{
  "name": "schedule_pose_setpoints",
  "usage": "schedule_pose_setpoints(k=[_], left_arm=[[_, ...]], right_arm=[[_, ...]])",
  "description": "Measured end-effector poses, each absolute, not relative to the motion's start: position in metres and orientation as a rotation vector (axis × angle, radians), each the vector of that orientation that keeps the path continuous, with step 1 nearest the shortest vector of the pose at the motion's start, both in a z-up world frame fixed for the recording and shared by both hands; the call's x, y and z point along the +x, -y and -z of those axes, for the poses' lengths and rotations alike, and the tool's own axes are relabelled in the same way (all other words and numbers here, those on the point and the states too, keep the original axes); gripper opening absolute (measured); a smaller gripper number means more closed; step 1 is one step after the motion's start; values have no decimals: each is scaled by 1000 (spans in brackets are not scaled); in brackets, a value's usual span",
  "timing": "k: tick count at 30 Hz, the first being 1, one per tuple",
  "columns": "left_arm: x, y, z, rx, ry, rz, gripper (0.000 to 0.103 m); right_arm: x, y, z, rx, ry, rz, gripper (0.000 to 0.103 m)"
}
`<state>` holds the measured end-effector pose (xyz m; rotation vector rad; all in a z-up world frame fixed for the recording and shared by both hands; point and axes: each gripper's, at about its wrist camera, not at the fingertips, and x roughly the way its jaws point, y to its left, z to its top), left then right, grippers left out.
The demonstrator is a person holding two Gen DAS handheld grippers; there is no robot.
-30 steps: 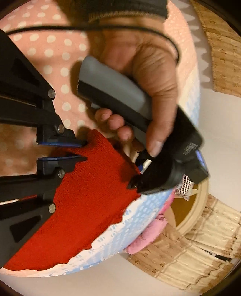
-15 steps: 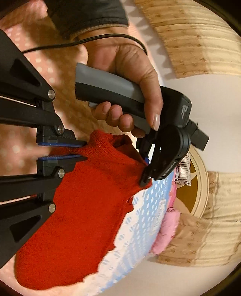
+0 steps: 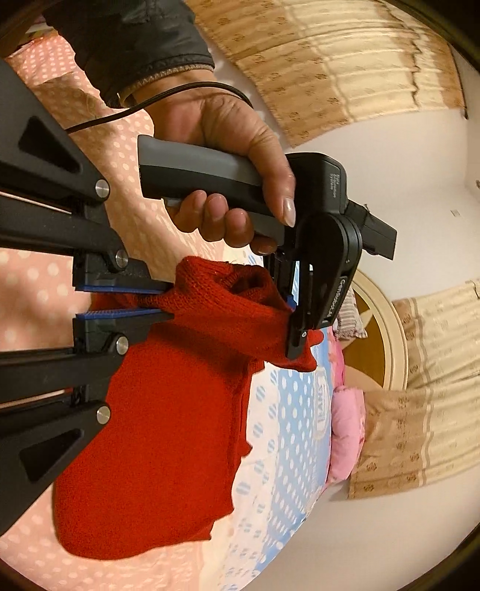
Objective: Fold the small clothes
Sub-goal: 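Lift the edge with both tools and fold it over the other half, then open both tools to release the folded cardigan bundle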
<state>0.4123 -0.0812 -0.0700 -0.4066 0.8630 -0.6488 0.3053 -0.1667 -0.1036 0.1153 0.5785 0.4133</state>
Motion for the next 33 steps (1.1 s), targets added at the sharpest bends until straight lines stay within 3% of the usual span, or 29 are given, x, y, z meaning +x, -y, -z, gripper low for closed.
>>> schedule_pose_setpoints(k=[33], left_arm=[[393,232,83,-241,-949,801,14]], right_arm=[[267,313,142,384,-616,-227,6]])
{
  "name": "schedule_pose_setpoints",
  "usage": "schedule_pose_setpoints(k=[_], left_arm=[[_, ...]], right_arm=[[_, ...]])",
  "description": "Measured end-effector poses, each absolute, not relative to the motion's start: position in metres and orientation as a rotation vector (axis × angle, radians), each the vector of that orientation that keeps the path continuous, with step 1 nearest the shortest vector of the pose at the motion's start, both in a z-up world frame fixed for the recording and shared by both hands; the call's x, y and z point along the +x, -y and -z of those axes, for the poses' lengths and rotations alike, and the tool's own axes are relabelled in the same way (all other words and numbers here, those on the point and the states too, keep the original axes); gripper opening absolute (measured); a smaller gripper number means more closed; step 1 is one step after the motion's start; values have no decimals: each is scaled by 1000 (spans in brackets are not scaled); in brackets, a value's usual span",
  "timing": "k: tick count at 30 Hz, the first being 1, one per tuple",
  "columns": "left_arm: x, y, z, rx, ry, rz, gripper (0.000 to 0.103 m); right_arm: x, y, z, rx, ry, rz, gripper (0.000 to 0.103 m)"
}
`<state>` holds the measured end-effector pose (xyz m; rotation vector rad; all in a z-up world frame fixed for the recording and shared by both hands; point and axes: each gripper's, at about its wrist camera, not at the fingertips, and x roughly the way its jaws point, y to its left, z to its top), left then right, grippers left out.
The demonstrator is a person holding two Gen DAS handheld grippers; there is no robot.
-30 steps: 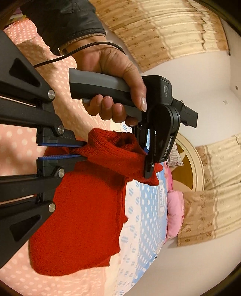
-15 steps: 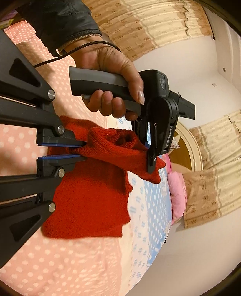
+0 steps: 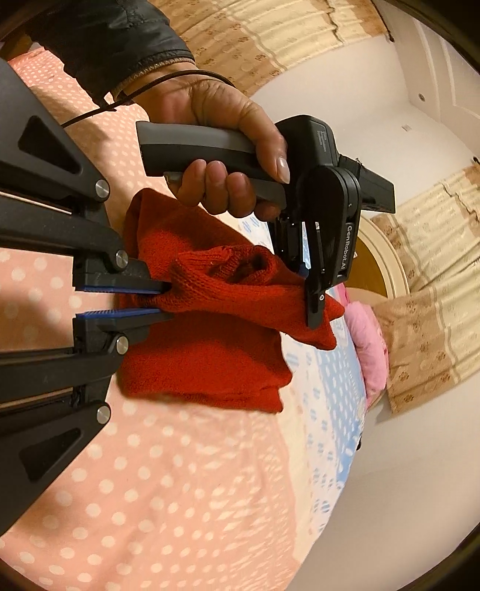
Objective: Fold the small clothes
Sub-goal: 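Open both tools to release the folded cardigan bundle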
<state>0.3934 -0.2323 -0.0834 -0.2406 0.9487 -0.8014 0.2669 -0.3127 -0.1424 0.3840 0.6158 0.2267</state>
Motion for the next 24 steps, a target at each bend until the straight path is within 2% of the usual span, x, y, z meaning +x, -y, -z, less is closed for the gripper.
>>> schedule_pose_setpoints(k=[8,12,14,16,19,21,24], left_arm=[[387,262,95,-141,-955,765,16],[368,267,87,-62,-888,767,18],[357,264,78,-21,-844,774,27],[340,250,68,22,-773,764,52],[323,224,65,51,-691,731,72],[312,203,72,67,-665,698,73],[303,179,92,100,-675,643,73]], right_arm=[[256,326,155,450,-645,-192,6],[253,333,160,488,-653,-173,6],[251,333,160,489,-653,-168,6],[249,336,162,503,-656,-164,7],[244,343,163,547,-655,-163,8],[239,346,163,559,-650,-156,13],[223,353,156,563,-602,-101,33]])
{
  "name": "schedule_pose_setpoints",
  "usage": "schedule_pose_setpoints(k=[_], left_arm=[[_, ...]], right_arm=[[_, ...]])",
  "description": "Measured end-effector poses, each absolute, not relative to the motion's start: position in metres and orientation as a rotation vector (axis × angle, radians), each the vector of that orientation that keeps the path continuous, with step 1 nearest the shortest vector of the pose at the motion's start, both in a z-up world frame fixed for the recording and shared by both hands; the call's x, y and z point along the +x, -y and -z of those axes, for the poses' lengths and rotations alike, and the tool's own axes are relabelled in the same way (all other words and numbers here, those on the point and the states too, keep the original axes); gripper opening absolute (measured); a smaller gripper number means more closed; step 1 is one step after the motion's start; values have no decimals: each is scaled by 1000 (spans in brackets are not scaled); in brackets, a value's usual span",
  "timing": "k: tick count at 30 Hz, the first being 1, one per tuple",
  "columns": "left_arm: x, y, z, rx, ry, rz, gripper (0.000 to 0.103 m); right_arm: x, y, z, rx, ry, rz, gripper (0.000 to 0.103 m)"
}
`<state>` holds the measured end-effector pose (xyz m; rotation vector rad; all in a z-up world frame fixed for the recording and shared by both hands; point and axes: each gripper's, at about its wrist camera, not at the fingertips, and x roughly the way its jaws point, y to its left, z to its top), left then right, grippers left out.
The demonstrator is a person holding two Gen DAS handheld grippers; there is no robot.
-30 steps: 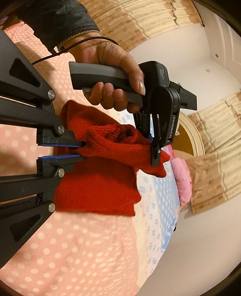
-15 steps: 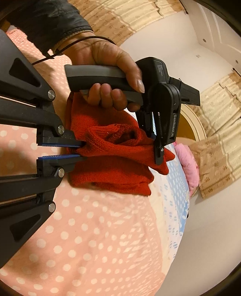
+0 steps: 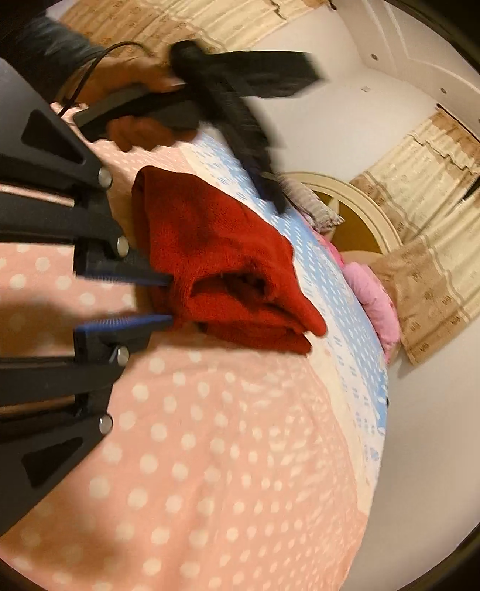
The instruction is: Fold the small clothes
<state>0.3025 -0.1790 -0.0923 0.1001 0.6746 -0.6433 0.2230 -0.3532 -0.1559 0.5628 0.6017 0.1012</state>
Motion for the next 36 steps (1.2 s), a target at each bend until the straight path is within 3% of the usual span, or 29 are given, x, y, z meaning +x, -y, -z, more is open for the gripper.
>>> schedule_pose_setpoints(k=[1,2,8,11,17,21,25,36], left_arm=[[302,175,101,124,-690,627,73],[301,172,110,147,-709,609,73],[304,163,114,54,-725,624,79],[300,171,120,97,-725,614,91],[296,155,116,35,-702,614,96],[308,132,114,-92,-694,564,103],[326,138,133,-93,-808,530,103],[323,138,138,-91,-815,520,103]], right_arm=[[218,356,152,555,-573,-75,42],[215,357,146,537,-547,-48,45],[245,337,104,396,-529,-107,45],[281,314,87,293,-576,-198,45],[345,328,132,252,-819,-95,45],[332,356,147,356,-798,-102,44],[327,364,160,414,-832,-126,56],[304,327,80,155,-566,14,58]])
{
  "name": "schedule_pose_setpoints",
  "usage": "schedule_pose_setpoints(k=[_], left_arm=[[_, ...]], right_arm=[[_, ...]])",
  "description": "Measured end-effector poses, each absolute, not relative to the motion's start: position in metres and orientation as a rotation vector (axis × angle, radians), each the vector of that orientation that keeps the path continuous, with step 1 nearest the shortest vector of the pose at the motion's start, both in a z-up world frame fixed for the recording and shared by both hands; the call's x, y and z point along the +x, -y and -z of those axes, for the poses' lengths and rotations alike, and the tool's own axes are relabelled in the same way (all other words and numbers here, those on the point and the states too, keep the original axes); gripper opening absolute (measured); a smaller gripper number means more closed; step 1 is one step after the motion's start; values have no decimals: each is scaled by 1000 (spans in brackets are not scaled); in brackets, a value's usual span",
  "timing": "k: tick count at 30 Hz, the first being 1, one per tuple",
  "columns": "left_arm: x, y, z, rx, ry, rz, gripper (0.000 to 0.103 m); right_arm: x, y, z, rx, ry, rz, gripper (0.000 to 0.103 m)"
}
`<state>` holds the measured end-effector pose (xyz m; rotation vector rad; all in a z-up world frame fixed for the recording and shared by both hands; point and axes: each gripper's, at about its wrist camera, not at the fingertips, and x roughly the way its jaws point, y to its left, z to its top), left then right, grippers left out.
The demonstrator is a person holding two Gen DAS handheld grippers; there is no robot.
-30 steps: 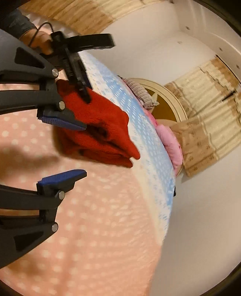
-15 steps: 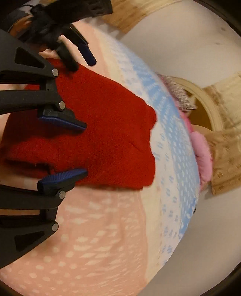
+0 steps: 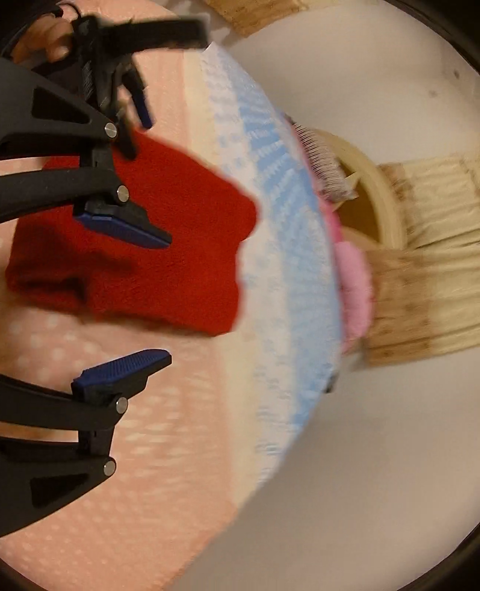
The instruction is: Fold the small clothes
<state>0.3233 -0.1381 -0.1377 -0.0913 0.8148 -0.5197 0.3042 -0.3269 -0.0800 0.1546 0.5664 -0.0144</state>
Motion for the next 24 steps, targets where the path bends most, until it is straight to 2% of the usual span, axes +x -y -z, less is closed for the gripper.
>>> schedule_pose_setpoints(k=[4,11,24], left_arm=[[323,140,138,-77,-809,512,103],[322,143,138,-57,-809,511,103],[322,155,142,-11,-833,541,103]], right_arm=[[324,305,75,127,-603,-152,58],[349,317,129,176,-781,-171,57],[343,323,139,160,-763,-203,57]])
